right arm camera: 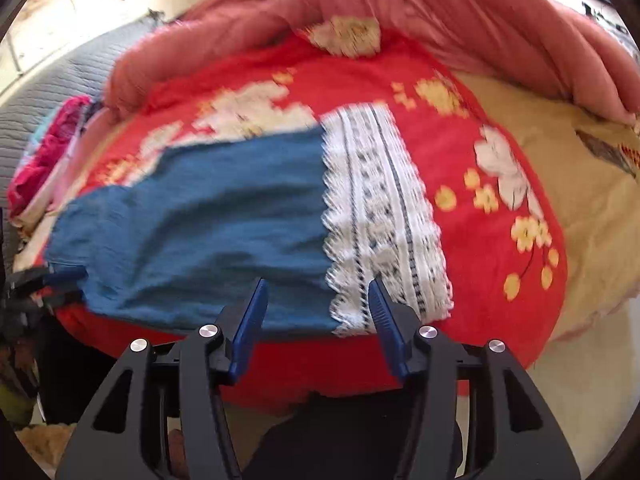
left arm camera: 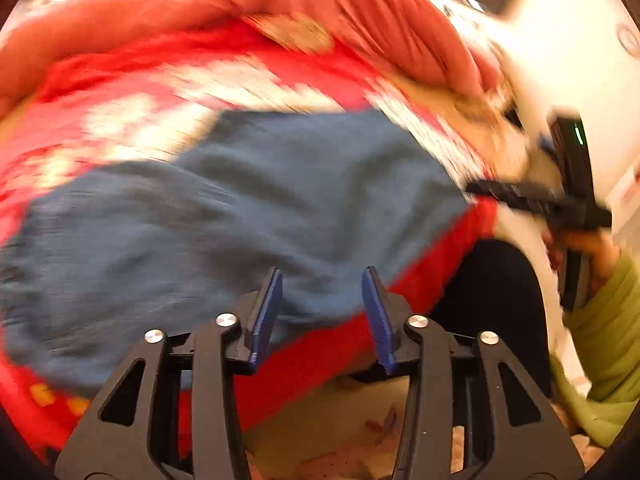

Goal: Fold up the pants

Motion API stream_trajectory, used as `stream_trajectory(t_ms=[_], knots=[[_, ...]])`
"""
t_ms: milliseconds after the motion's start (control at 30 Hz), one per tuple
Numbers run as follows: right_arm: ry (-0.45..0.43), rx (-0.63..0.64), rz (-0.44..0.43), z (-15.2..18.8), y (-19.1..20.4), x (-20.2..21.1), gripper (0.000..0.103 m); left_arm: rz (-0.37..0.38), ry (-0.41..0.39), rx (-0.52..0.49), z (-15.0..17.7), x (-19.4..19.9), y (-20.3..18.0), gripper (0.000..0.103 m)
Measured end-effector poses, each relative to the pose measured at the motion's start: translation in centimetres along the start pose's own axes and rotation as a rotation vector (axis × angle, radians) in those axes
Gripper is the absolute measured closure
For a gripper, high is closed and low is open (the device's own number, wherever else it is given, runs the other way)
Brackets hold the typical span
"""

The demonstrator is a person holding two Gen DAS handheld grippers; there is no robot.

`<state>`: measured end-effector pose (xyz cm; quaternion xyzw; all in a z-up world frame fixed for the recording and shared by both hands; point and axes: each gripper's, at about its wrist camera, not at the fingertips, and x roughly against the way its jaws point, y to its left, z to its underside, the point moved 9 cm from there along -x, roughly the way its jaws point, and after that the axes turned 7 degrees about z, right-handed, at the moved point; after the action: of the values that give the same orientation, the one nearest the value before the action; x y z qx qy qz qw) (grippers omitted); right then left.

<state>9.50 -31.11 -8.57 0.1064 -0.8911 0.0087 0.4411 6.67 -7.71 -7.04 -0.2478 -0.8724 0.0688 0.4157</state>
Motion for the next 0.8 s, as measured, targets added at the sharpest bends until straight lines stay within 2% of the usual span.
stream_trajectory(t_ms=[133, 200, 233, 300, 400, 433, 467, 500, 567, 633, 733, 800], knots=[[-0.018, 0.02, -0.045, -1.2, 2.4, 0.2, 0.051, -0.165, -0.102, 0.134, -0.7, 5.0, 6.7, 0.063], [-0.015, 0.047, -0.062, -1.5, 3.8, -0.3, 0.051, -0.278, -0.129, 0.184, -0.4, 6.8, 10.0, 0.051], [-0.007, 0.054, -0.079, -1.5, 4.5, -0.5, 0.051, -0.317, -0.125, 0.211, -0.1, 7.2, 11.4, 0.049], [0.002, 0.069, -0.091, -1.7, 5.7, -1.0, 0.051, -0.349, -0.118, 0.275, 0.7, 7.2, 13.5, 0.046], [0.01, 0.091, -0.095, -1.9, 7.0, -1.5, 0.051, -0.388, -0.08, 0.295, 1.4, 5.7, 14.8, 0.042], [0.01, 0.095, -0.093, -1.9, 7.3, -1.6, 0.045, -0.398, -0.074, 0.296, 1.6, 5.2, 15.0, 0.042], [0.01, 0.099, -0.094, -1.8, 7.5, -1.6, 0.043, -0.408, -0.069, 0.292, 1.7, 4.8, 15.1, 0.044], [0.012, 0.102, -0.094, -1.7, 7.6, -1.7, 0.041, -0.444, -0.068, 0.274, 1.7, 4.5, 15.0, 0.061], [0.037, 0.111, -0.081, -1.1, 7.6, -2.3, 0.041, -0.502, -0.071, 0.248, 1.7, 5.0, 15.6, 0.078], [0.071, 0.11, -0.066, -0.4, 7.3, -2.9, 0.041, -0.485, -0.09, 0.273, 1.6, 6.1, 16.3, 0.082], [0.088, 0.099, -0.064, 0.2, 7.1, -3.3, 0.039, -0.537, -0.093, 0.238, 1.6, 7.8, 16.7, 0.084], [0.088, 0.106, -0.065, 0.5, 7.2, -3.5, 0.039, -0.544, -0.078, 0.24, 2.0, 7.8, 17.1, 0.077]])
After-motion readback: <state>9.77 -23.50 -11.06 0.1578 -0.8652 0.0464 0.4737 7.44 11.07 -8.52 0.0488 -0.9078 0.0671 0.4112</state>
